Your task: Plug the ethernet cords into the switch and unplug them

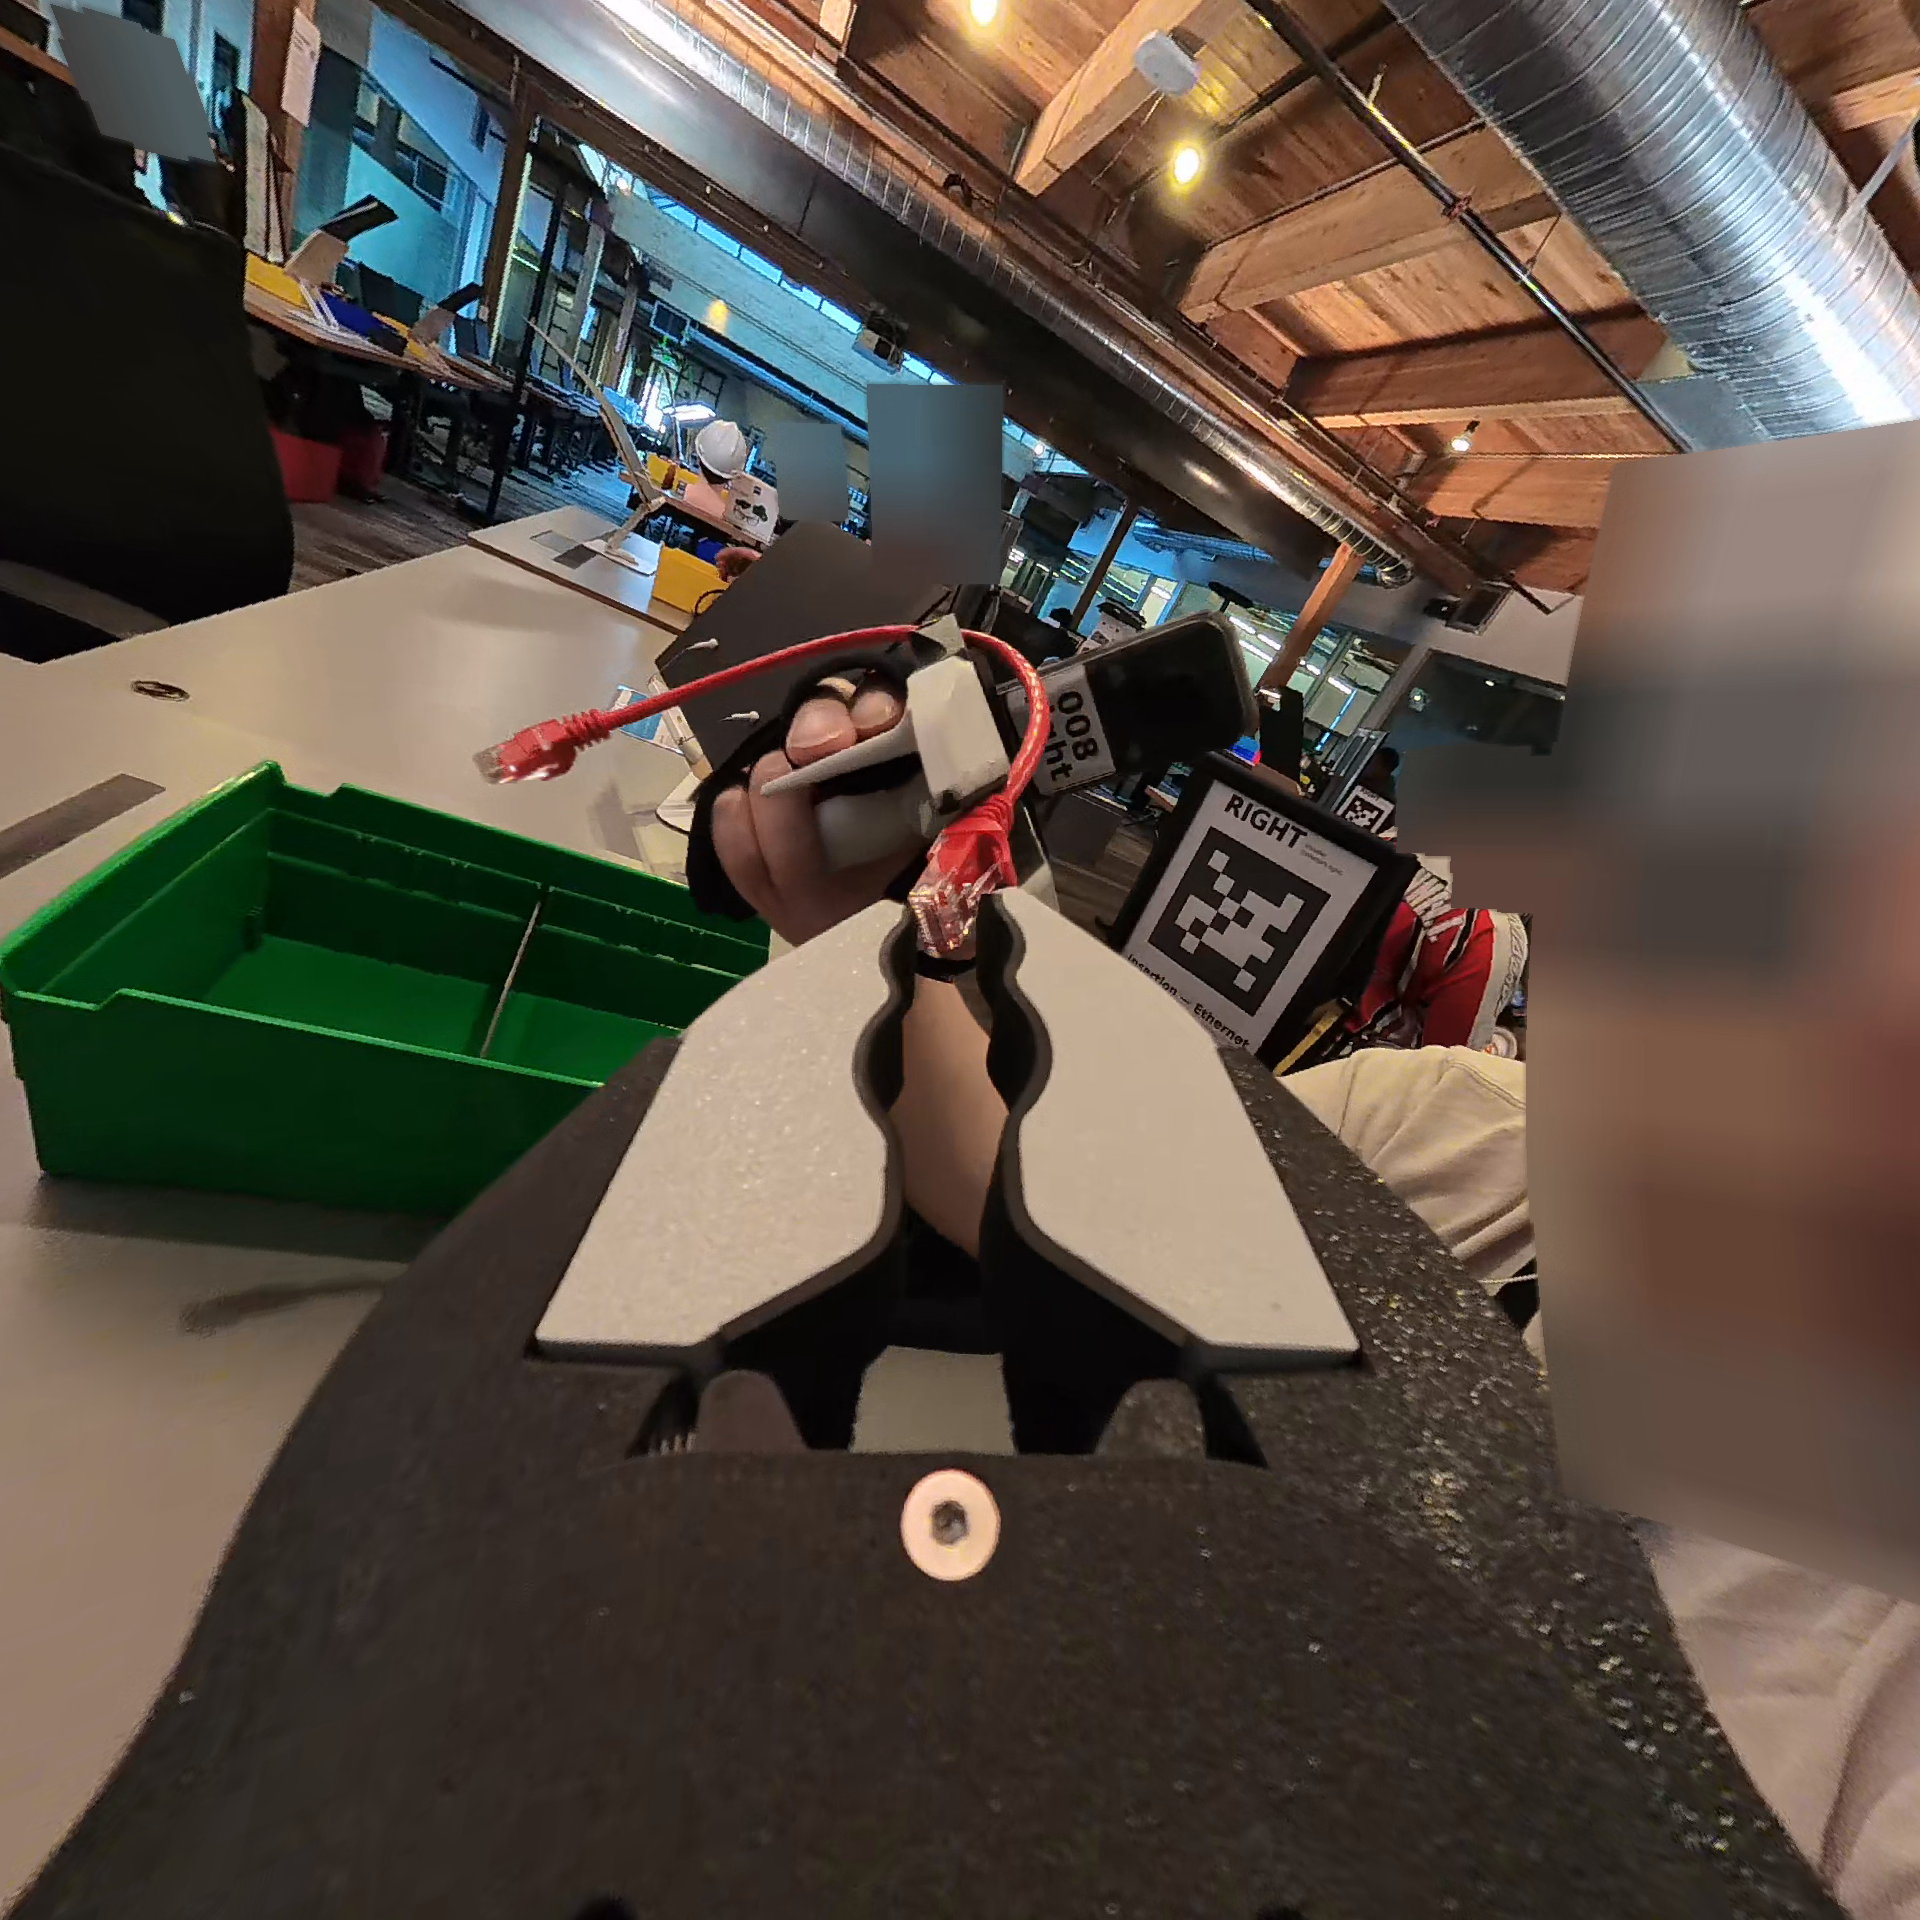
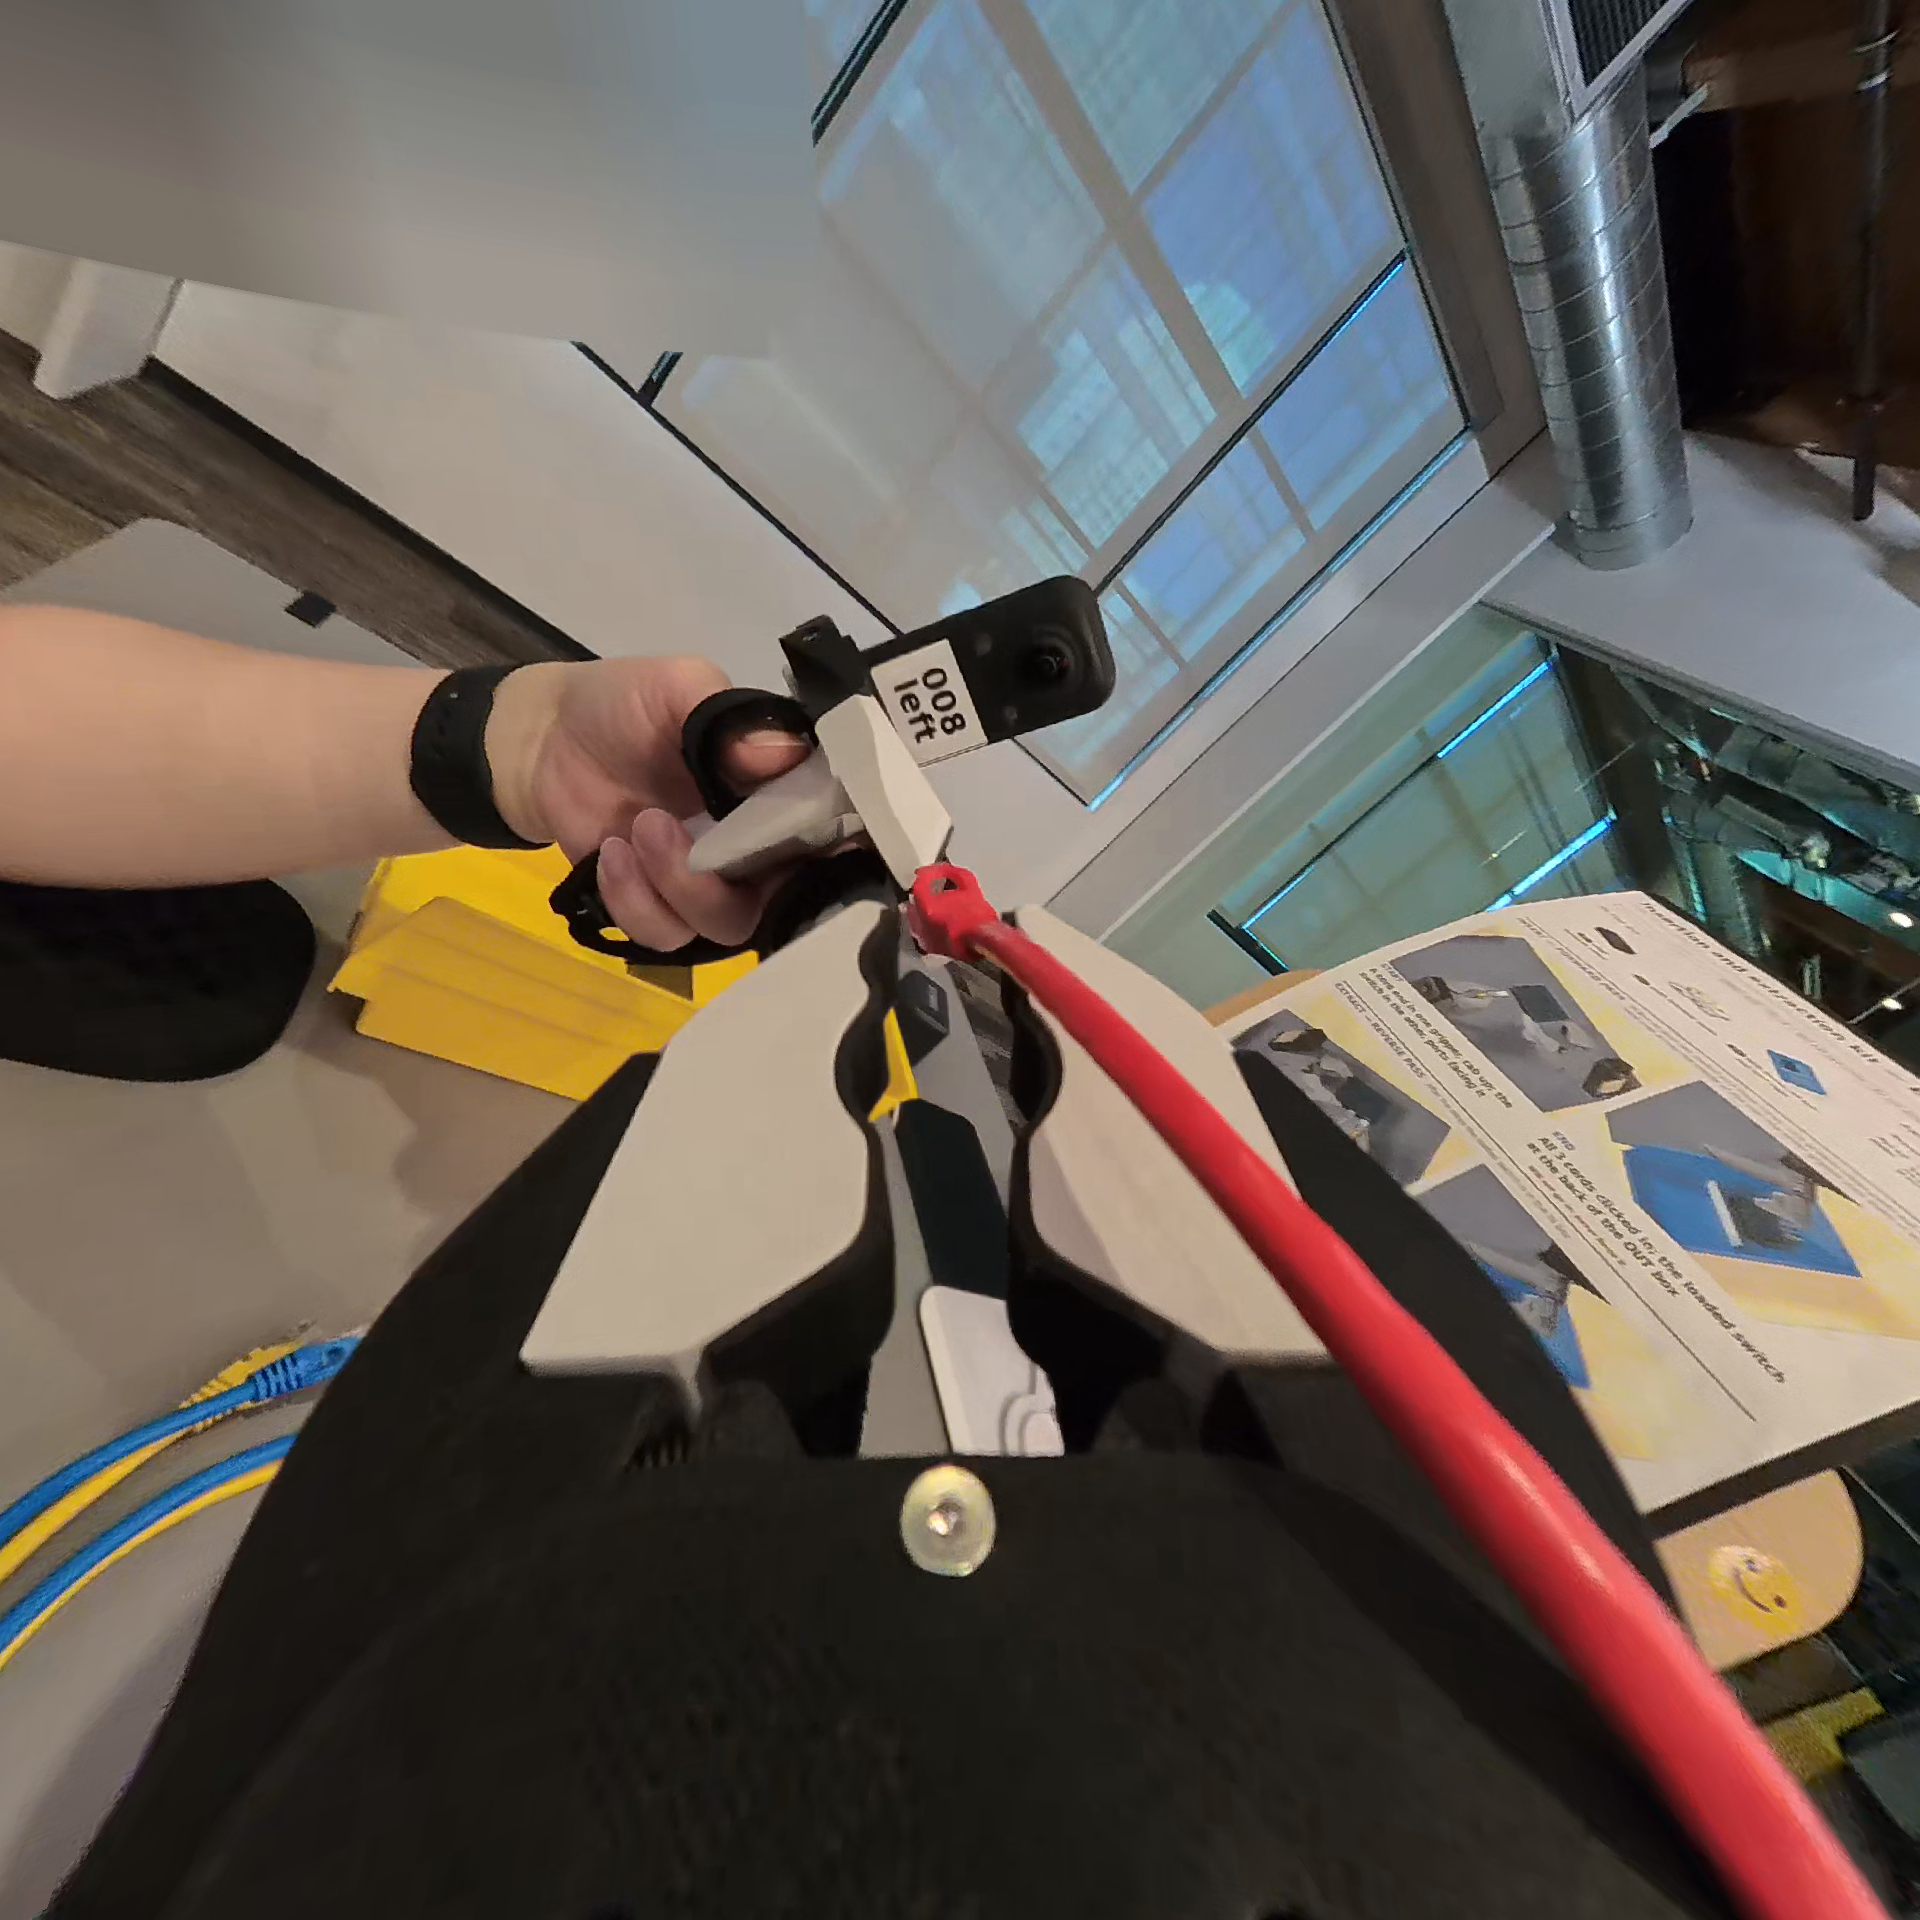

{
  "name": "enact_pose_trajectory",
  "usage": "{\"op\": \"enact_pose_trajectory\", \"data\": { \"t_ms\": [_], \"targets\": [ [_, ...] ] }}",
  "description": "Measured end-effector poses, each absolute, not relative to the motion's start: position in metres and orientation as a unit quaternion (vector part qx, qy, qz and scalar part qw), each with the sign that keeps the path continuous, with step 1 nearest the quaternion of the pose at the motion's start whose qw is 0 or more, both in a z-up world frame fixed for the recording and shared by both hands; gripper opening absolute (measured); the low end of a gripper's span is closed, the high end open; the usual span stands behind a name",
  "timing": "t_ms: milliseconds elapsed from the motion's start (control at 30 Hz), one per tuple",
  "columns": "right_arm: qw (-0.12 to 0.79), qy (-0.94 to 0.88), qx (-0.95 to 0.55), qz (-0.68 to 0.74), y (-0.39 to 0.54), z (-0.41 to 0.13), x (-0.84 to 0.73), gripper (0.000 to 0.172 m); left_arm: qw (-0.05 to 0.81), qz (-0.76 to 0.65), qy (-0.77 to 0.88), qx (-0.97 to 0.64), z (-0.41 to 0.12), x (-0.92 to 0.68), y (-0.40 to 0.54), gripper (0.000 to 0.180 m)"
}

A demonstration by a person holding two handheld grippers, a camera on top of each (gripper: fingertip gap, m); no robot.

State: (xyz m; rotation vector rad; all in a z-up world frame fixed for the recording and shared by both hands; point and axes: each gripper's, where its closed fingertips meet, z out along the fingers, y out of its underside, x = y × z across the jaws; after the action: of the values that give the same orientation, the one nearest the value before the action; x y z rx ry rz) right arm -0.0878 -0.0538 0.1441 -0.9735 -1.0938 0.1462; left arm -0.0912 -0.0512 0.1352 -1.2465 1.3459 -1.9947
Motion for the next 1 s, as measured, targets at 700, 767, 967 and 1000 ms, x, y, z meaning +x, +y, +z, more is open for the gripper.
{"op": "enact_pose_trajectory", "data": {
  "t_ms": [700,767,967,1000],
  "targets": [
    [0.824,-0.432,-0.366,-0.025,-0.054,0.166,-0.086,0.011,0.181,-0.803,0.419,-0.382,0.156,-0.086,-0.061,0.037],
    [0.824,-0.437,-0.356,-0.062,-0.051,0.162,-0.088,0.011,0.185,-0.819,0.396,-0.372,0.161,-0.084,-0.060,0.032],
    [0.820,-0.441,-0.350,-0.107,-0.043,0.154,-0.094,0.012,0.232,-0.793,0.403,-0.394,0.155,-0.080,-0.051,0.020],
    [0.819,-0.441,-0.350,-0.109,-0.042,0.154,-0.093,0.012,0.237,-0.787,0.407,-0.399,0.154,-0.080,-0.049,0.019]
  ]
}}
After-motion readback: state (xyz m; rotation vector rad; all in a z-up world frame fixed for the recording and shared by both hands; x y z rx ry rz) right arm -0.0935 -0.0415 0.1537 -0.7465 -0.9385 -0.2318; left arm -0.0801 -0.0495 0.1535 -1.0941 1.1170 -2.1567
